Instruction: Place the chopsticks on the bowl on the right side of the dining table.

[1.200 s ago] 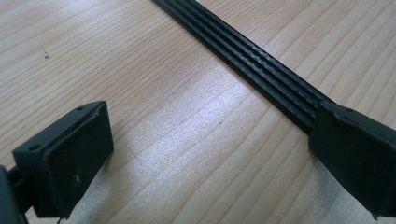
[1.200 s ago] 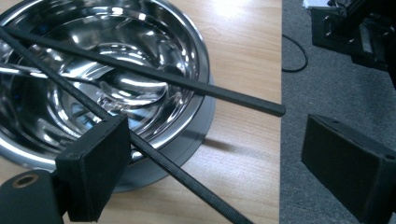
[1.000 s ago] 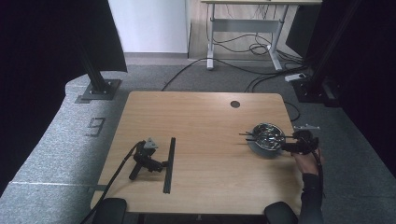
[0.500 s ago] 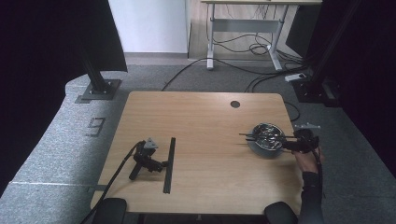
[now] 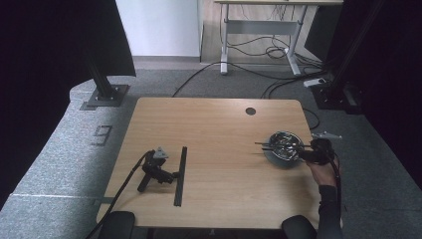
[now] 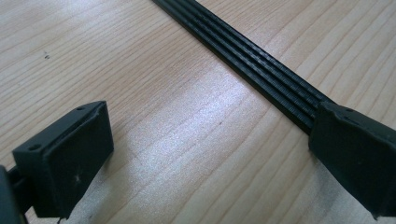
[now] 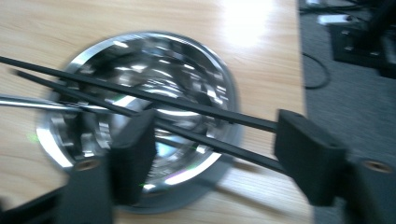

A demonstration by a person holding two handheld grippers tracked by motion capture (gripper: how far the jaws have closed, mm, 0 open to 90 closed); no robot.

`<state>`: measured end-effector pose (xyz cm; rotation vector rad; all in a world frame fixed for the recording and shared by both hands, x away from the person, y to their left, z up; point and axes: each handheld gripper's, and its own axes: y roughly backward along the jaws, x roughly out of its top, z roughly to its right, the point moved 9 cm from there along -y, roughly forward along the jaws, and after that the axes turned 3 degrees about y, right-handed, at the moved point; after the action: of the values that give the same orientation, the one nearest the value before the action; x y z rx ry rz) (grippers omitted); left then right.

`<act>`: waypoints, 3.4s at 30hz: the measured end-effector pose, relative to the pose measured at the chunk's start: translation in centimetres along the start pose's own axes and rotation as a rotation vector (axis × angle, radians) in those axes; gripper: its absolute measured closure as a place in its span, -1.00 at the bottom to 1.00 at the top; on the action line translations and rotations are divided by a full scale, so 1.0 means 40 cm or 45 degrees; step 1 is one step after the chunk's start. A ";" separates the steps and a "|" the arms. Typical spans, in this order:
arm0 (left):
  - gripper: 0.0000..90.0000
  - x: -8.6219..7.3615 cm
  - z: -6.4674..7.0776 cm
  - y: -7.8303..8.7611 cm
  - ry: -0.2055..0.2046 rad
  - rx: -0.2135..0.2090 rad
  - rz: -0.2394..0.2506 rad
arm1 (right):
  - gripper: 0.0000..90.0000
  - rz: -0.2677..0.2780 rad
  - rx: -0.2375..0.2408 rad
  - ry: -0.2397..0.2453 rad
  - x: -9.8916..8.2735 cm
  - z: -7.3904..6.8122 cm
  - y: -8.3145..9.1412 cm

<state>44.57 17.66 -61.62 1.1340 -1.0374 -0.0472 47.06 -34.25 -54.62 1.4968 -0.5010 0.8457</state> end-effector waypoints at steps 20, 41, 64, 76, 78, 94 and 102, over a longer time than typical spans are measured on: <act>-1.00 0.000 0.000 0.000 0.001 0.000 0.000 | 0.62 -0.052 0.154 0.200 0.000 -0.162 -0.062; -1.00 0.000 0.000 0.000 0.001 0.000 0.000 | 0.62 -0.038 0.149 0.217 0.003 -0.162 -0.095; -1.00 0.000 0.000 0.000 0.000 0.000 0.000 | -0.88 0.068 -0.075 0.040 -0.020 -0.037 -0.038; -1.00 0.000 0.000 0.000 0.000 0.000 0.000 | -1.00 0.092 -0.194 -0.028 -0.054 0.030 -0.049; -1.00 0.000 0.000 0.000 0.000 0.000 0.000 | -1.00 0.091 -0.208 -0.041 -0.060 0.043 -0.051; -1.00 0.000 0.000 0.000 0.000 0.001 0.001 | -1.00 0.147 -0.179 -0.120 -0.067 0.081 -0.059; -1.00 0.000 0.000 0.000 0.000 0.000 0.001 | -1.00 0.147 -0.154 -0.138 -0.069 0.083 -0.063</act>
<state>44.58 17.66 -61.62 1.1340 -1.0378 -0.0467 47.88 -37.68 -58.16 1.4178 -0.7128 0.8120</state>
